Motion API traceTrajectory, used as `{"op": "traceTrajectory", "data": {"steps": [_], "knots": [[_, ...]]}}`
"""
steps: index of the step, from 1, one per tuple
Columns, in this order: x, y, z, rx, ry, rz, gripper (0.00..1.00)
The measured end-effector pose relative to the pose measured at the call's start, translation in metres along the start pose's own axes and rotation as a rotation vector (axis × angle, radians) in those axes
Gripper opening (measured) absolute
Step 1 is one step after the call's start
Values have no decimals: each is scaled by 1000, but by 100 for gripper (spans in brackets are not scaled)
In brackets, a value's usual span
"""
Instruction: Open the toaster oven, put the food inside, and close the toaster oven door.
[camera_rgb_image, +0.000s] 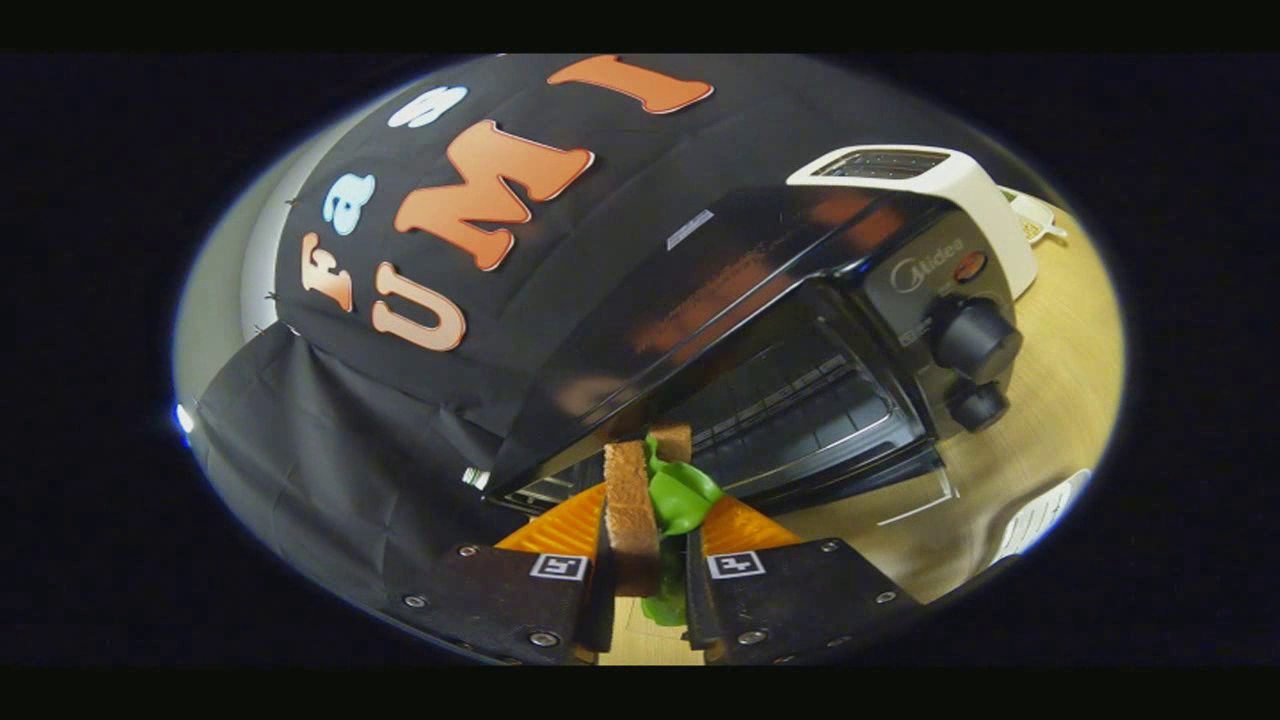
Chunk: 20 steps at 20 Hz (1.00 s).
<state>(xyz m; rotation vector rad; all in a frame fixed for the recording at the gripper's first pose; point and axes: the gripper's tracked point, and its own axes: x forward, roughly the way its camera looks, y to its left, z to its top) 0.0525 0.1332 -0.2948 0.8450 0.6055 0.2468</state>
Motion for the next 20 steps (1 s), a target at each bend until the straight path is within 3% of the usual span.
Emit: {"op": "traceTrajectory", "data": {"steps": [5, 13, 17, 20], "knots": [[30, -3, 15, 55, -87, -11, 29], [61, -17, 22, -61, -219, -120, 29], [60, -33, 28, -179, -253, -197, 40], [57, -36, 31, -299, -259, -253, 58]]}}
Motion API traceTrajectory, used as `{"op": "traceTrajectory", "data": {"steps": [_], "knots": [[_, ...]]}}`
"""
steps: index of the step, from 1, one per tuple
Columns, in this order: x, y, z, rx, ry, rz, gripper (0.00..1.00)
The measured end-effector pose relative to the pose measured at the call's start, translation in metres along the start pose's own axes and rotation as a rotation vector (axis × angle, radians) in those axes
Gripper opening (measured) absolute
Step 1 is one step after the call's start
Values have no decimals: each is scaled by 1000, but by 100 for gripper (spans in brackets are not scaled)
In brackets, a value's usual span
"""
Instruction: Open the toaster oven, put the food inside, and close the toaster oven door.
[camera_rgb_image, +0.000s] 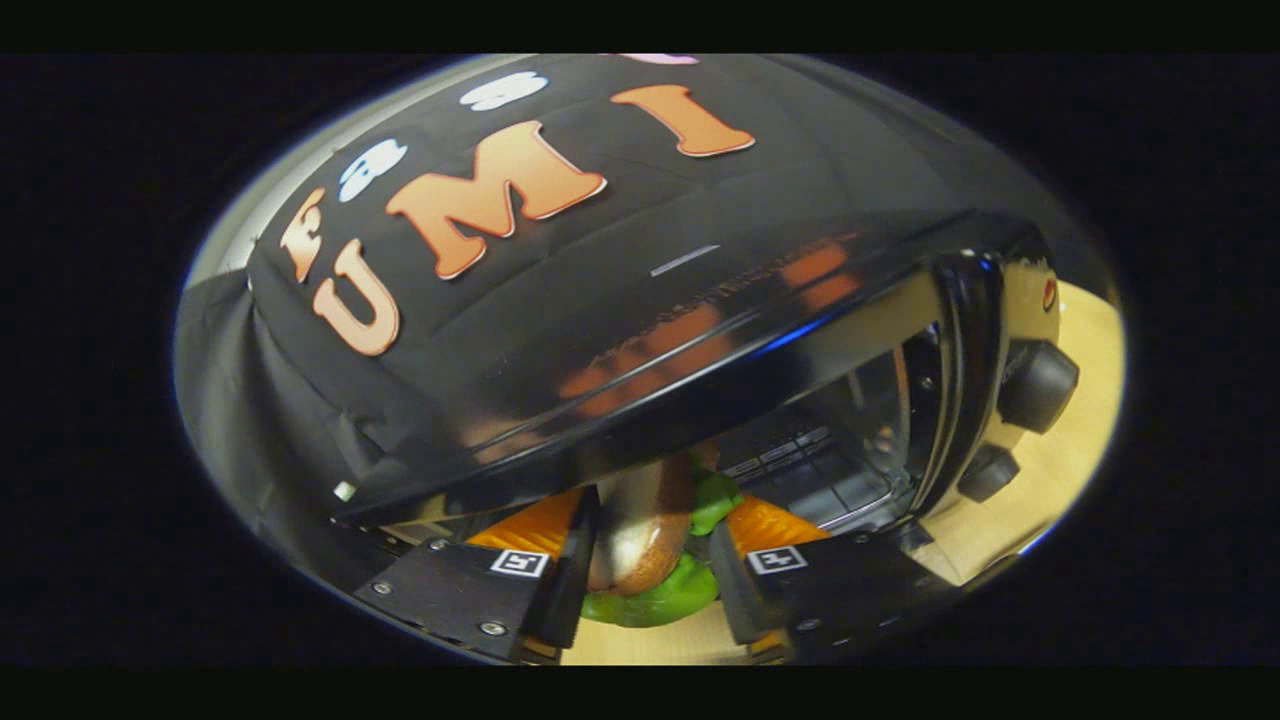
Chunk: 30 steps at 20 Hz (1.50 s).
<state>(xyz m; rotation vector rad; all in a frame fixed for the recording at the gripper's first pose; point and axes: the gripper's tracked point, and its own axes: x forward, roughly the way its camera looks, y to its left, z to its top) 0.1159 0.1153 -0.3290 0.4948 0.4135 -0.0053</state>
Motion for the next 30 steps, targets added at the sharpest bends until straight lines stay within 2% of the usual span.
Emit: {"op": "traceTrajectory", "data": {"steps": [1, 4, 8, 10, 15, 20, 24, 30], "knots": [[-3, -3, 2, -40, -5, -15, 62], [-17, -16, 2, -186, 22, -59, 83], [-42, -15, 15, -352, 46, -23, 92], [-57, -19, 19, -393, 56, -11, 93], [-97, -17, 2, -350, 155, 35, 94], [-134, -18, -15, -391, 190, 72, 95], [-163, -21, -51, -393, 296, 96, 95], [-203, -34, -103, -473, 436, 124, 95]]}}
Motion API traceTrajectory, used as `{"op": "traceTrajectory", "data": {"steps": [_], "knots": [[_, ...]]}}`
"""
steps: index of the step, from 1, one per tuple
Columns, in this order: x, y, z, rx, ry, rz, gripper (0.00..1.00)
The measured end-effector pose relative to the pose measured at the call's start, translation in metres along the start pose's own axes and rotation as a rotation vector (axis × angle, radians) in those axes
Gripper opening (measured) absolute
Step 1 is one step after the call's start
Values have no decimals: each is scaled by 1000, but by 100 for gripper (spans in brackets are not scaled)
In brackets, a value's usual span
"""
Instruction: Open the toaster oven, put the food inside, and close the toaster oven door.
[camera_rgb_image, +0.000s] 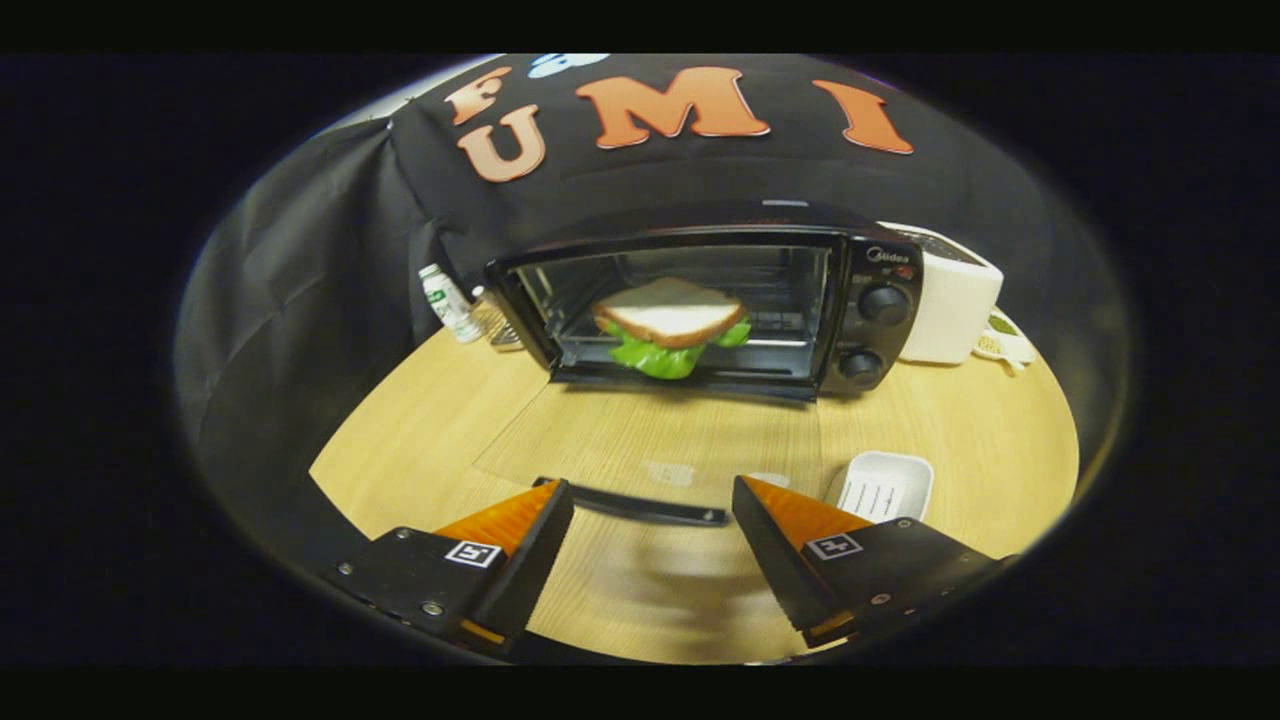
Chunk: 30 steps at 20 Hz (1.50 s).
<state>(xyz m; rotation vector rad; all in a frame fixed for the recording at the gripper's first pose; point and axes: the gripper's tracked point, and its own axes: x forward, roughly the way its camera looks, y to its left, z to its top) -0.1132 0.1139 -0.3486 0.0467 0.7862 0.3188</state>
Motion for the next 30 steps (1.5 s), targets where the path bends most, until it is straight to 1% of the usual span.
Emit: {"op": "traceTrajectory", "data": {"steps": [2, 5, 8, 9, 10, 13, 14, 15, 18, 20, 22, 24, 27, 30], "knots": [[2, 0, -24, -24, 62, -3, 95], [18, 4, -49, -25, 137, -3, 95], [33, -3, -69, -17, 216, -58, 95], [37, -1, -72, -13, 231, -57, 95], [39, -1, -66, -19, 206, -66, 95], [51, -2, -59, -37, 196, -92, 94], [52, -4, -57, -27, 203, -111, 92], [56, -5, -55, -13, 200, -113, 93], [60, -2, -42, 27, 195, -106, 92], [55, 0, -26, 6, 160, -110, 93], [50, 1, 1, -7, 85, -109, 93], [49, 0, 29, 6, 31, -103, 93], [53, -8, 69, 35, -29, -117, 93], [54, -14, 100, 44, -66, -133, 93]]}}
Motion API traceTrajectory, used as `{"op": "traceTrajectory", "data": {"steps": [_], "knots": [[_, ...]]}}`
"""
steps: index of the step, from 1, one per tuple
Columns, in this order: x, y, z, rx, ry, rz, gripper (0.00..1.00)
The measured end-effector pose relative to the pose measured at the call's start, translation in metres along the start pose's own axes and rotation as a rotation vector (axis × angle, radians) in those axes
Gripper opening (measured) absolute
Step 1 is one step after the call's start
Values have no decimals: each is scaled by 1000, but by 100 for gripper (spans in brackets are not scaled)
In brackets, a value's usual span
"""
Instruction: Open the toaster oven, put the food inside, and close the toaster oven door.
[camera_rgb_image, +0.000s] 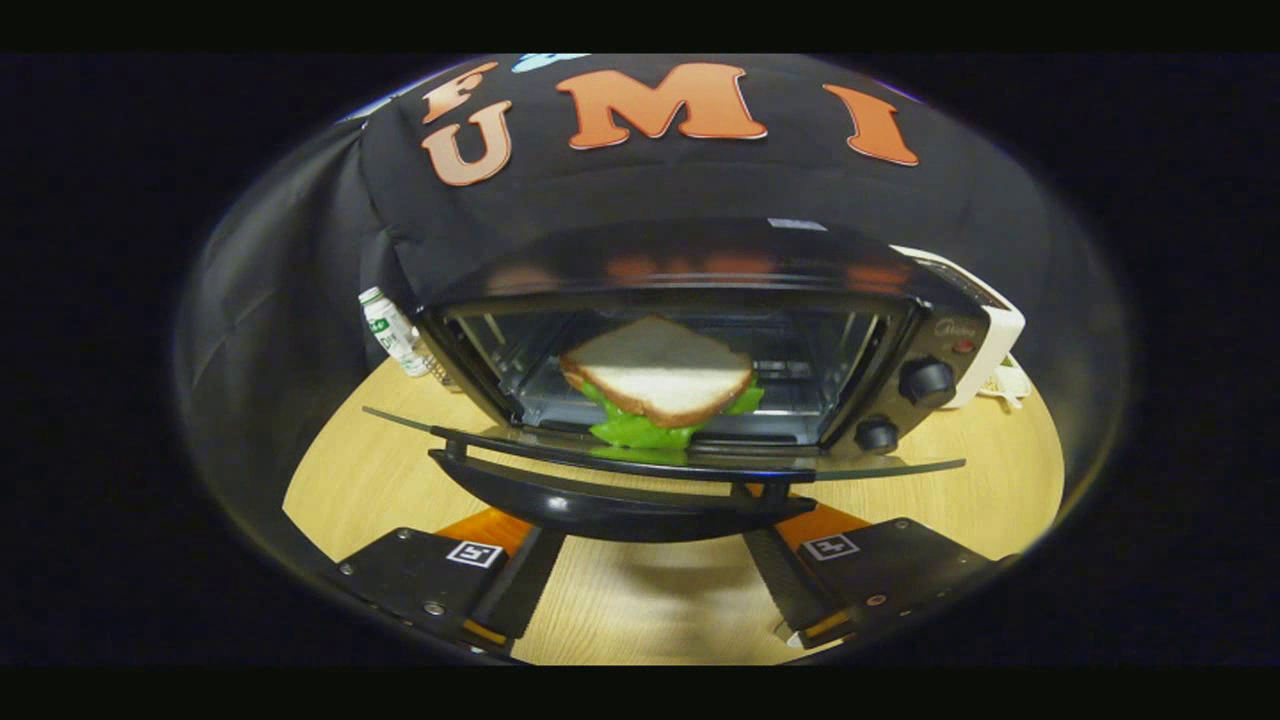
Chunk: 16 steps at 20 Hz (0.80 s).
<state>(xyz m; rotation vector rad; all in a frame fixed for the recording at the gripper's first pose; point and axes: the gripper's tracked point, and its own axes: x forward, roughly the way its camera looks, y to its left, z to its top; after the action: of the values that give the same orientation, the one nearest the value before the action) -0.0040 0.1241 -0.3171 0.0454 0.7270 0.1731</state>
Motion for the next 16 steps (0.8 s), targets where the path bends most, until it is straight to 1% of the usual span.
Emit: {"op": "traceTrajectory", "data": {"steps": [4, 7, 9, 10, 13, 14, 16], "knots": [[1, 3, 38, -1, -61, -8, 93], [-1, -2, 69, -11, -121, -33, 93], [-2, -3, 64, -47, -91, -40, 92], [-3, -3, 66, -56, -100, -46, 94], [-18, -2, 65, -67, -112, -37, 93], [-26, -3, 66, -75, -123, -35, 93], [-43, -8, 79, -93, -186, -40, 93]]}}
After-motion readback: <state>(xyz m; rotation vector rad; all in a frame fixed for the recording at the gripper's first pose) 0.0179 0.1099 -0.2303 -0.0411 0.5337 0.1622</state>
